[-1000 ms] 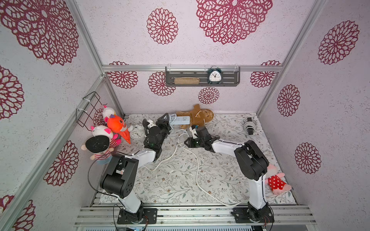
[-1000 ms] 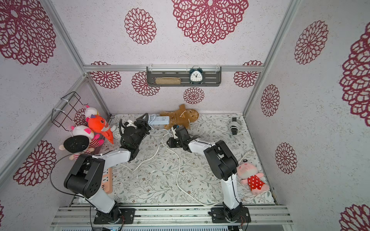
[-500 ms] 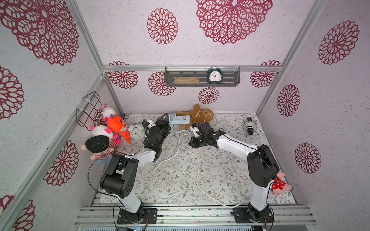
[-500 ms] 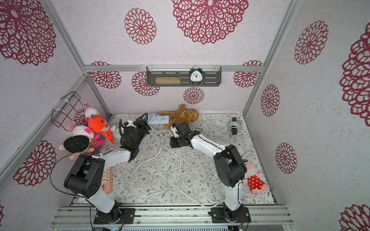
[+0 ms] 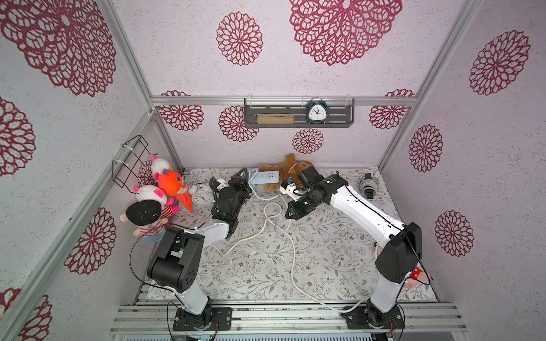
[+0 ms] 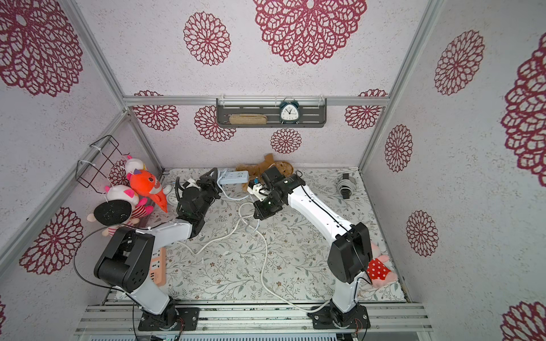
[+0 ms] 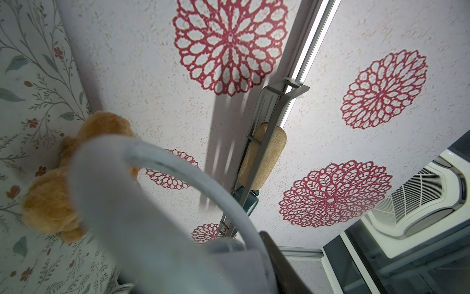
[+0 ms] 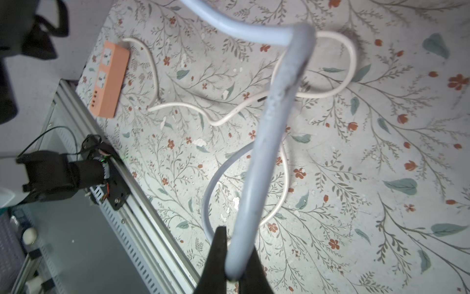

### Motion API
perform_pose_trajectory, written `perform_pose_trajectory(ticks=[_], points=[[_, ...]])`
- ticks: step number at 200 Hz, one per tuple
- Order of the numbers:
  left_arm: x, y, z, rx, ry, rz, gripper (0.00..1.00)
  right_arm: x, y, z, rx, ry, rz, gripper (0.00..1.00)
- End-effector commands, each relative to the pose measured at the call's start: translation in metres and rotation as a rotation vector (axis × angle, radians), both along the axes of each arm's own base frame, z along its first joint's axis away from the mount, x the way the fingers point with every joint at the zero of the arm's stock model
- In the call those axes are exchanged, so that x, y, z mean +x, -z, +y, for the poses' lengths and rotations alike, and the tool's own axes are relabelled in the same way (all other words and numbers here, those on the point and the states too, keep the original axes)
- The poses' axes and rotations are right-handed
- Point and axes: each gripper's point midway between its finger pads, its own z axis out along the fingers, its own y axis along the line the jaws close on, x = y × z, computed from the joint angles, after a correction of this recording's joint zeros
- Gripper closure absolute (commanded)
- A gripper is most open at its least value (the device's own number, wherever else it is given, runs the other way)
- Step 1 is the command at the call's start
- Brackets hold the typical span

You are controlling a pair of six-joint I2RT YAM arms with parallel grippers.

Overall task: Unwrap the cord wrapped around the power strip
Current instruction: Unwrap the power cord from the power strip.

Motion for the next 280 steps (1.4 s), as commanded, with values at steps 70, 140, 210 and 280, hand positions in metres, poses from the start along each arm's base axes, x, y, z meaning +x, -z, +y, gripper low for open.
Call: perform_pose_trajectory(ticks=[70,140,210,280], points=[[0.004,-0.001,0.008,-0.037,-0.017,-0.034,1.00,0.046,-0.055,-0.095,-0.212,0.187,-0.267,1.00],[0.006,-0.010,-0.017,-0.088,0.078,-0.085,1.00,0.113,-0.102,-0.102,-0.101,0.359,-0.760,1.00],[0.006,-0.012,-0.025,-0.085,0.101,-0.091,1.00,0.109,-0.156,-0.097,-0.167,0.228,-0.928,1.00],[0.011,-0.006,-0.029,0.014,0.097,-0.087,1.00,0.094,-0.118,-0.112,-0.196,0.180,-0.845,1.00]])
